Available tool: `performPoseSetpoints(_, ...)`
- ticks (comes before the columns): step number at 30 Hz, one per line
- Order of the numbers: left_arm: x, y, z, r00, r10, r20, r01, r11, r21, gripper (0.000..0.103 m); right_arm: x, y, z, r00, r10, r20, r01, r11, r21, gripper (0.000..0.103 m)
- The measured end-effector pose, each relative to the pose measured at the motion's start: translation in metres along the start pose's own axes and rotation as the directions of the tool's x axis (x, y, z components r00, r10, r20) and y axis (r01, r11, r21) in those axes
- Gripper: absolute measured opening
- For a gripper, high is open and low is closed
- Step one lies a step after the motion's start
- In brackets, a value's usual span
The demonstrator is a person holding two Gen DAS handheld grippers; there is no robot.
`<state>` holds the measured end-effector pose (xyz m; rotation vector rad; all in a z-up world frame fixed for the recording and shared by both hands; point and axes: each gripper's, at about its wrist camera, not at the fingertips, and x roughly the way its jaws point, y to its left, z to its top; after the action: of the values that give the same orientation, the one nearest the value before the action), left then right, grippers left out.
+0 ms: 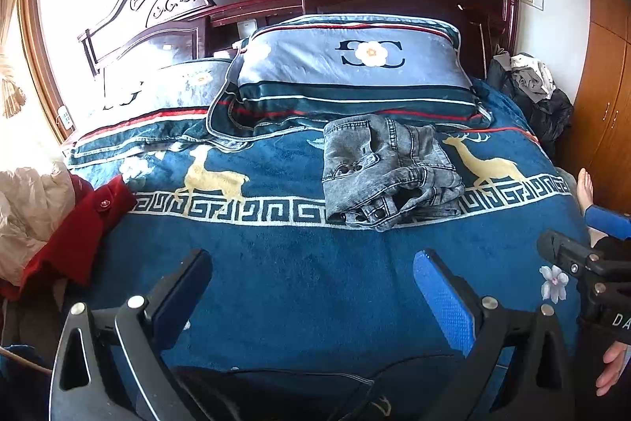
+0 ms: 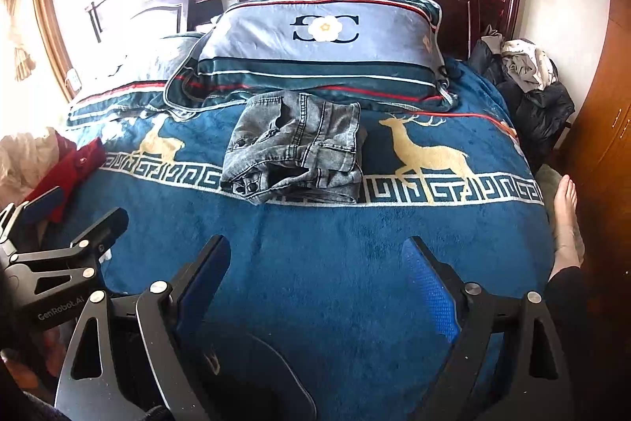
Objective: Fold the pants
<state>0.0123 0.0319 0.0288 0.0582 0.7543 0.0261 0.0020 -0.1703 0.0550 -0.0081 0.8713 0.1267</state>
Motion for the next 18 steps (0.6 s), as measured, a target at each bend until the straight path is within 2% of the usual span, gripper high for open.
performPoseSetpoints(18, -0.0084, -0.0037, 0.0001, 1.000, 0.004, 0.025, -0.004, 1.000, -0.006, 0.103, -0.0012, 0.0020, 0.0005, 1.000, -0.001, 0.026, 0.001, 1.000, 0.008, 0.089)
